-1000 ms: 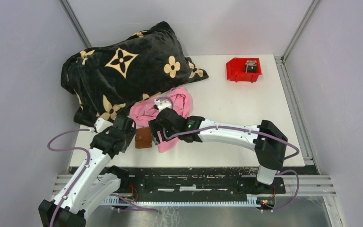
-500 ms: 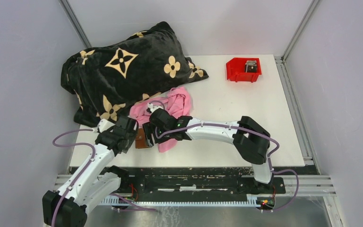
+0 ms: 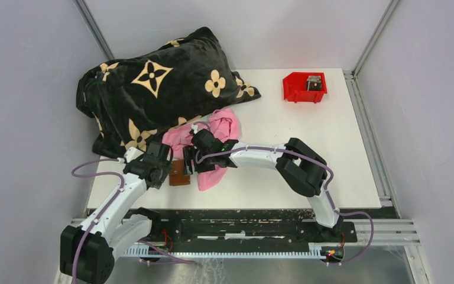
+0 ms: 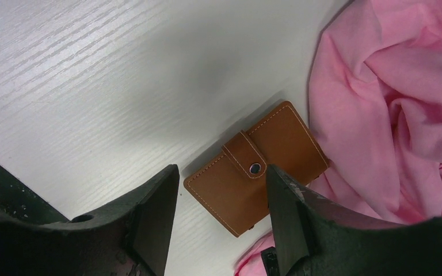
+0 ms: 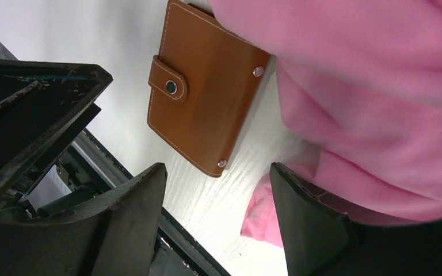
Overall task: Put the credit cards into the card holder
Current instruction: Pick up the card holder from the center of the board.
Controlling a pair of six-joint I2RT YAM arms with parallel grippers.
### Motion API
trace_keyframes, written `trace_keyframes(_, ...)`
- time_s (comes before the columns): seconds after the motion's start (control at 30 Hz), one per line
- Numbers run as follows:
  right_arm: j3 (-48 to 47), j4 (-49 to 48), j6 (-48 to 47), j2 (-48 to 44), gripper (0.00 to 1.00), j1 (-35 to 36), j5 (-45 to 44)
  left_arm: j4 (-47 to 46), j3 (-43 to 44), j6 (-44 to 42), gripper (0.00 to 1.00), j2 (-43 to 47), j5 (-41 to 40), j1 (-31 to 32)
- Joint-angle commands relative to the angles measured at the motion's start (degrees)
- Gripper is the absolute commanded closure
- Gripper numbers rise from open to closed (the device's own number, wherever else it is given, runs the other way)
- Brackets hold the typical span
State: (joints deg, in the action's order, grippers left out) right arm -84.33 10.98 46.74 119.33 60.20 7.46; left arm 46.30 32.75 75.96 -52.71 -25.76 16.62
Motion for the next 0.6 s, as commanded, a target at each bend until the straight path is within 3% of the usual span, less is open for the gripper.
trace_keyframes(0.0, -3.25, -4.38, 2.05, 2.00, 0.27, -0.73, 3.03, -3.42, 0.07, -3.54, 0.36, -1.41, 0.17, -1.03)
trace_keyframes(0.57, -0.59, -7.74, 8.60, 6.88, 0.30, -1.52, 4.81, -9.93, -4.23, -6.82, 0.38, -5.76, 3.15, -3.53)
